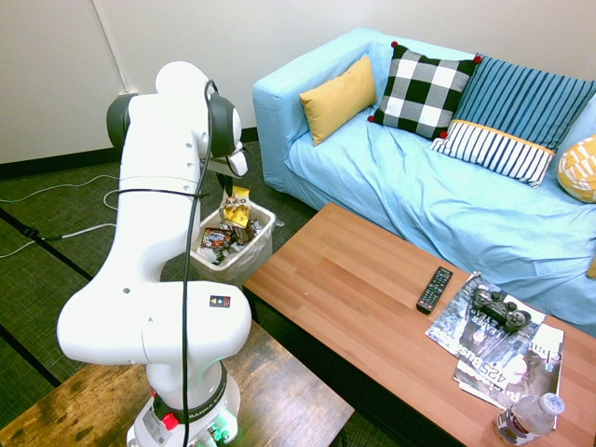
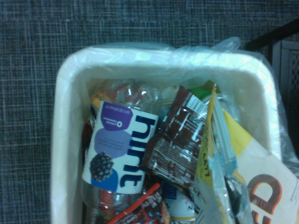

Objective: Throw the chip bag in the trash bin

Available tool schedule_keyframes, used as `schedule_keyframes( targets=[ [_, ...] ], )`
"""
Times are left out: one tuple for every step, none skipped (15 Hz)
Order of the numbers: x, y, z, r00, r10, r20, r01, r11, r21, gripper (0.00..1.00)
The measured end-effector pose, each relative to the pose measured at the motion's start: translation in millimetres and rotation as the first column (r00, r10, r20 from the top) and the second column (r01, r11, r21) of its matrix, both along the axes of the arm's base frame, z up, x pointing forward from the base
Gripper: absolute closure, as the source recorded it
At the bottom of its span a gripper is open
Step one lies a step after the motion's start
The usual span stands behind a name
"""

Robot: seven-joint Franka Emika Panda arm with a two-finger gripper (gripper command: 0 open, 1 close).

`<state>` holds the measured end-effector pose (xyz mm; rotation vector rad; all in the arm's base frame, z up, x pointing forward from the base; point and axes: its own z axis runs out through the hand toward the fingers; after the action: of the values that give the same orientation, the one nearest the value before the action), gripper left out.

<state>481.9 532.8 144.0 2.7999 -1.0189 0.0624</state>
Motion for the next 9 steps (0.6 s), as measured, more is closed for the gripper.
schedule_keyframes(
  targets=[
    [-1.6,4.2,-3.5,1.000,0.000,0.001,0.000,1.000,0.003,0.00],
    [-2.1,6.9,-4.8,1.000,-0.001,0.001,0.001,1.000,0.007,0.00],
    [-1.7,8.2,-4.9,1.000,-0.003,0.000,0.003,1.000,0.012,0.00],
    [-1.3,8.7,-5.1,1.000,-0.005,-0.001,0.005,1.000,0.014,0.00],
    [-1.2,9.0,-5.0,1.000,-0.008,-0.002,0.008,1.000,0.016,0.00],
    [-1.5,9.5,-4.8,1.000,-0.009,-0.003,0.009,1.000,0.017,0.00],
    [-1.8,9.7,-4.9,1.000,-0.011,-0.004,0.012,1.000,0.018,0.00],
    [-2.2,9.9,-5.3,1.000,-0.013,-0.004,0.013,1.000,0.017,0.00],
    [-2.5,10.0,-5.7,1.000,-0.013,-0.004,0.013,1.000,0.017,0.00]
  ],
)
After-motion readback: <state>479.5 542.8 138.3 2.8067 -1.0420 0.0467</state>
